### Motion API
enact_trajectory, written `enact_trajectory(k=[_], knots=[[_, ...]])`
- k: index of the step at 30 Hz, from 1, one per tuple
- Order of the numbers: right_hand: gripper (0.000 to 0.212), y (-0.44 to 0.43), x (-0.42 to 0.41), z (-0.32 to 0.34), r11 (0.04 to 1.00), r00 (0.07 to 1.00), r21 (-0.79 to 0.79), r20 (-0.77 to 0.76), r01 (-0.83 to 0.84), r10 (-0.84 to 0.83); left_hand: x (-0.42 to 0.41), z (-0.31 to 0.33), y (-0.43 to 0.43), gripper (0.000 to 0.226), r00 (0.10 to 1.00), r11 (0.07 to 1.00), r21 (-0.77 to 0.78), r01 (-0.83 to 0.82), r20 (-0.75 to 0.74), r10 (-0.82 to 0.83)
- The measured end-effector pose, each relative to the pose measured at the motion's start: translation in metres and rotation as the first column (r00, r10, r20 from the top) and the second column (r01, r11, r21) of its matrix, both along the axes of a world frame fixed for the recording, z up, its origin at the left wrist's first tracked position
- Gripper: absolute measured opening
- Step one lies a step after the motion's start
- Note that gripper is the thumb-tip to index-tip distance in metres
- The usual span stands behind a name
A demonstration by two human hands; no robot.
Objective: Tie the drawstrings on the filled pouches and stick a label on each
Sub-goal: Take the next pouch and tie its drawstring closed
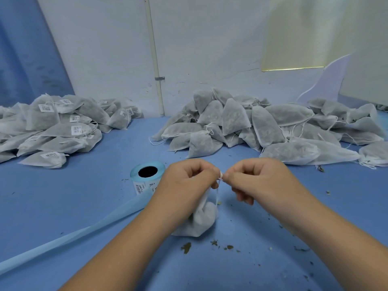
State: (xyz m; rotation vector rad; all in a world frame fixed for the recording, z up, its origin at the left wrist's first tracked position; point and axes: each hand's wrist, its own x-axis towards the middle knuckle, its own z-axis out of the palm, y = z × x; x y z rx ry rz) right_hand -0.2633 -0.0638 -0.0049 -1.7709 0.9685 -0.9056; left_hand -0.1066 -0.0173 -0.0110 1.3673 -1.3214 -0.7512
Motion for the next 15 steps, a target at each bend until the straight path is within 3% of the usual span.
enact_trajectory(k=[7, 15], knots=[[0.014, 0.0003, 0.0016, -0.0032, 0.987, 0.996, -0.143, 0.065, 0.078, -0.069, -0.0018, -0.0008, 0.0009, 0.022, 0.976, 0.993, 0.071, 0.092, -0.205, -0.076], [0.009, 0.0069, 0.0035, -0.0036, 0.956, 1.0, -0.294, 0.012, 0.006, -0.002, -0.0033, -0.0016, 0.0014, 0.021, 0.975, 0.997, 0.041, 0.059, -0.219, -0.049]])
